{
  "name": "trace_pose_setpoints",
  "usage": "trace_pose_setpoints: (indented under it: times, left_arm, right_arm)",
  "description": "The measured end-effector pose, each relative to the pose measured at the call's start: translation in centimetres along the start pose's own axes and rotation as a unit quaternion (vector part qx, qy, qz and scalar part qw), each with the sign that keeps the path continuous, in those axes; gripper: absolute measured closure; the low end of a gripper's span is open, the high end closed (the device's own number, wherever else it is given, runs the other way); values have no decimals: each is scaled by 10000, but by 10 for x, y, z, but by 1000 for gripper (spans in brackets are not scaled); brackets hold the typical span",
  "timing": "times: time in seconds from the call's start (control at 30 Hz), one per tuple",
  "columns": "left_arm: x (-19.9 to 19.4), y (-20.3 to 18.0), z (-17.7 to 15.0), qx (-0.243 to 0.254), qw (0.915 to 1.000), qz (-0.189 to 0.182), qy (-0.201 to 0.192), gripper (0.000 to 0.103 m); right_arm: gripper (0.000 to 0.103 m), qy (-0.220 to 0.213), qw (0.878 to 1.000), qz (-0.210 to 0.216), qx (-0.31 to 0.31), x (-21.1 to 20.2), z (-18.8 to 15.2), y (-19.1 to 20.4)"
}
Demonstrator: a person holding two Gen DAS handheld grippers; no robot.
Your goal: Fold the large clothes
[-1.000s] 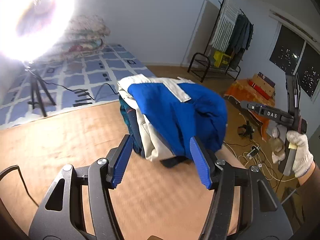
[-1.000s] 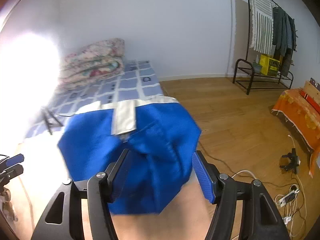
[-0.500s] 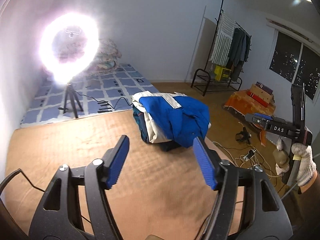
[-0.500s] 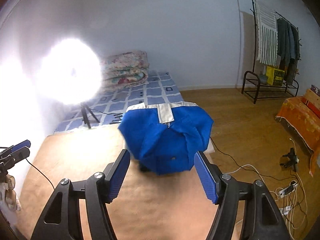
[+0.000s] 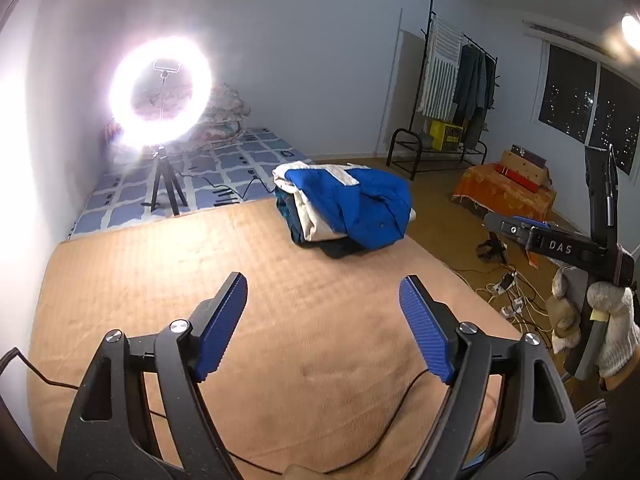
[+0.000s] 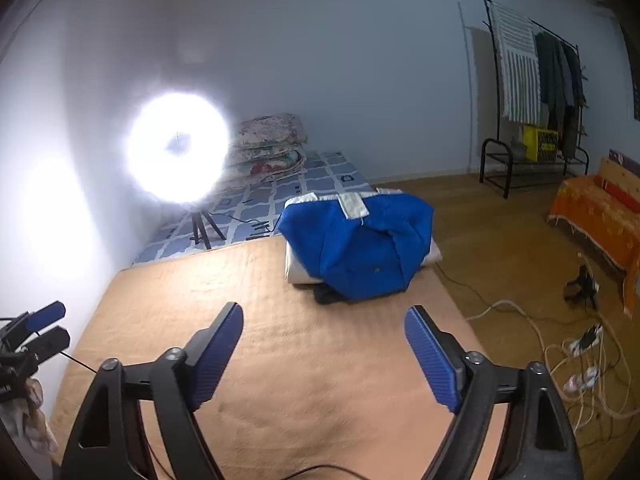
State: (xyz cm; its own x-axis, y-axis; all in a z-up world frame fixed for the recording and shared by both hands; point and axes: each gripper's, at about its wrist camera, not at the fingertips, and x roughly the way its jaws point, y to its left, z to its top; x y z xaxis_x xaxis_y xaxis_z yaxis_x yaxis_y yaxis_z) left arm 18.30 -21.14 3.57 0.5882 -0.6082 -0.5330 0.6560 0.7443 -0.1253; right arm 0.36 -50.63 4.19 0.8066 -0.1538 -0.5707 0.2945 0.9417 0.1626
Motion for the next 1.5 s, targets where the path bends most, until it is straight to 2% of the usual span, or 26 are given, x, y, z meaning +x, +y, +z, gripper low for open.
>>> trace_pose_setpoints:
  times: [0.17,0.23,0.43,0.67,0.8,1.5]
  left_arm:
    - [-6,-10,-11,220,9996,158,-36,16]
    - [-11,-16,-15,366,9989,268,-74,9]
    - [-25,-29,-22,545,9980,251,-221,0]
    - [-32,-36,-28,591,9970,458,-213,0]
    - [-32,-35,-30,604,9962,581,-220,0]
    - [-32,-33,-33,567,9960,668,-164,0]
  right_arm:
    - [10,45,9997,-210,-84,-2,-21,11]
    - [6,6,9996,-263,-83,-3,-26,14]
    - [0,-264,9982,-508,-189,-11,-32,26]
    - [0,-506,9972,-535,-90,-19,-28,26]
    - [0,-489,9974,-519,-86,-17,-28,26]
    - [0,-364,9977,-544,-173,-9,-34,31]
